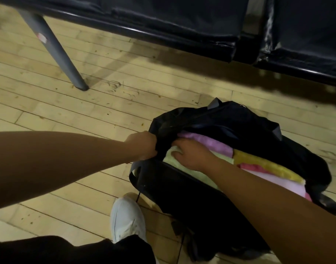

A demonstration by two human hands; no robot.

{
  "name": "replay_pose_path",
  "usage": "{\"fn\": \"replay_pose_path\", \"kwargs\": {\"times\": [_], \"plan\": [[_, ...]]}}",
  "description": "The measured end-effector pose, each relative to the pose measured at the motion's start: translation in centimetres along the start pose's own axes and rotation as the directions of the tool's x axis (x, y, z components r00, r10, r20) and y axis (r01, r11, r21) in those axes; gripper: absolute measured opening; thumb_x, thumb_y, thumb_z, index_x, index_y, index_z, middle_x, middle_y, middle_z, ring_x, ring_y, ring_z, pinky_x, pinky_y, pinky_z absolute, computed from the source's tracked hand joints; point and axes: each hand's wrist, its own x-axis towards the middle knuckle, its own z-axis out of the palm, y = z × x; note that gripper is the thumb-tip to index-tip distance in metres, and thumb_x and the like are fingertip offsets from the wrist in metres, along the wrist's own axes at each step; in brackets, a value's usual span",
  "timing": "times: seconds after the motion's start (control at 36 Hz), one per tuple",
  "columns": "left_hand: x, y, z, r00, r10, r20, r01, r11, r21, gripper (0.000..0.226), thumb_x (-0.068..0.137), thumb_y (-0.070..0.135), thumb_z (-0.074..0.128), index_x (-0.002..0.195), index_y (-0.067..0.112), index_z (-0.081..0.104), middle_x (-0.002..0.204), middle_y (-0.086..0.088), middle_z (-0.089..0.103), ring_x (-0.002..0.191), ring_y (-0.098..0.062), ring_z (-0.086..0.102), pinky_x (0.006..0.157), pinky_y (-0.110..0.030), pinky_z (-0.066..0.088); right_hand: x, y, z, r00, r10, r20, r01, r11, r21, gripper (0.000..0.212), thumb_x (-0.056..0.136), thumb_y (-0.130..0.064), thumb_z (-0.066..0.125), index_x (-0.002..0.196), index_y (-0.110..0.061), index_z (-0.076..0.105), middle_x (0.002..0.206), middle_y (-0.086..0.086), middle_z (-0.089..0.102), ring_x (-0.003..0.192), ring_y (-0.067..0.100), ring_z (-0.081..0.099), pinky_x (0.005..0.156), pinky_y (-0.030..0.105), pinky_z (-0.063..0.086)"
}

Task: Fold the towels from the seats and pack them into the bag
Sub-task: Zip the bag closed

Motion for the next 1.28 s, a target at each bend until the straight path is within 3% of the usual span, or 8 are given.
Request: {"fn": "replay_pose_path", "kwargs": {"times": [0.08,0.19,0.31,0.5,0.69,0.89,1.11,1.28], "plan": [[-0.8,0.0,0.3,0.989,-0.038,-0.14,0.036,0.999,-0.015,0.034,0.101,0.042,0.038,0.083,0.015,0.05,0.068,0.002,0.044,0.066,-0.018,0.051,0.059,-0.029,0.039,-0.1,-0.6,-0.4,0.975,-0.027,-0.219,0.02,0.999,-0.032,0.02,0.095,-0.018,0.057,0.109,-0.006,0.064,0.113,0.012,0.062,0.103,0.029,0.061,0.085,0.036,0.049],[-2.0,-0.2,0.3,0.972,-0.038,-0.231,0.03,0.999,-0.038,0.044,0.103,0.041,0.031,0.066,0.019,0.039,0.065,0.0,0.047,0.057,-0.014,0.045,0.053,-0.028,0.033,0.0,-1.2,-1.9,0.71,-0.093,-0.698,-0.139,0.953,-0.269,0.05,0.076,-0.02,0.076,0.119,-0.005,0.056,0.117,0.018,0.054,0.106,0.035,0.052,0.094,0.045,0.045],[-3.1,-0.3,0.0,0.972,-0.026,-0.233,0.01,0.998,-0.067,0.043,0.103,0.042,0.03,0.065,0.023,0.034,0.066,-0.001,0.048,0.064,-0.02,0.052,0.06,-0.03,0.039,0.5,1.0,-4.9,0.877,0.133,-0.462,-0.301,0.901,-0.313,0.077,0.085,-0.043,0.069,0.146,-0.009,0.037,0.147,0.017,0.038,0.14,0.036,0.03,0.119,0.055,0.014],[-3.7,-0.4,-0.1,0.942,-0.005,-0.336,-0.032,0.994,-0.106,0.023,0.098,0.036,0.043,0.1,0.014,0.05,0.089,-0.002,0.055,0.079,-0.022,0.058,0.061,-0.031,0.039,-0.1,4.8,-8.2,0.891,0.047,-0.452,-0.237,0.897,-0.374,0.034,0.095,-0.01,0.055,0.127,-0.02,0.061,0.125,0.006,0.061,0.119,0.028,0.054,0.111,0.045,0.026],[-1.3,2.5,-4.5,0.693,0.233,-0.682,-0.192,0.972,0.137,0.055,0.079,0.023,0.064,0.13,0.008,0.047,0.115,-0.017,0.049,0.097,-0.034,0.051,0.076,-0.048,0.052,-1.3,3.8,-10.5,0.932,-0.001,-0.363,-0.028,0.997,-0.076,0.019,0.097,-0.006,0.055,0.111,-0.01,0.067,0.111,0.008,0.064,0.106,0.029,0.057,0.092,0.042,0.046],[-0.3,5.1,-7.5,0.894,0.119,-0.433,-0.241,0.941,-0.239,0.018,0.097,0.026,0.059,0.105,0.014,0.068,0.093,-0.006,0.064,0.091,-0.026,0.061,0.068,-0.029,0.039,-2.8,3.2,-10.3,0.875,0.032,-0.484,-0.144,0.97,-0.196,0.031,0.097,-0.018,0.059,0.127,-0.01,0.056,0.126,0.016,0.053,0.118,0.033,0.049,0.101,0.043,0.041],[0.8,3.2,-8.3,0.951,-0.046,-0.307,-0.168,0.757,-0.631,0.022,0.094,0.031,0.066,0.092,0.01,0.074,0.091,-0.016,0.073,0.086,-0.03,0.069,0.076,-0.038,0.055,-4.1,4.1,-5.7,0.889,0.09,-0.449,-0.334,0.797,-0.503,0.078,0.085,-0.049,0.071,0.139,-0.003,0.039,0.137,0.023,0.045,0.123,0.04,0.049,0.104,0.05,0.039],[1.8,3.5,-8.1,0.962,-0.069,-0.266,-0.145,0.694,-0.705,0.024,0.096,0.028,0.064,0.085,0.008,0.07,0.081,-0.01,0.067,0.075,-0.022,0.062,0.07,-0.029,0.046,-3.7,5.7,-5.4,0.868,0.119,-0.483,-0.398,0.748,-0.531,0.041,0.073,-0.015,0.079,0.106,0.0,0.06,0.103,0.022,0.062,0.088,0.04,0.064,0.078,0.048,0.053]]}}
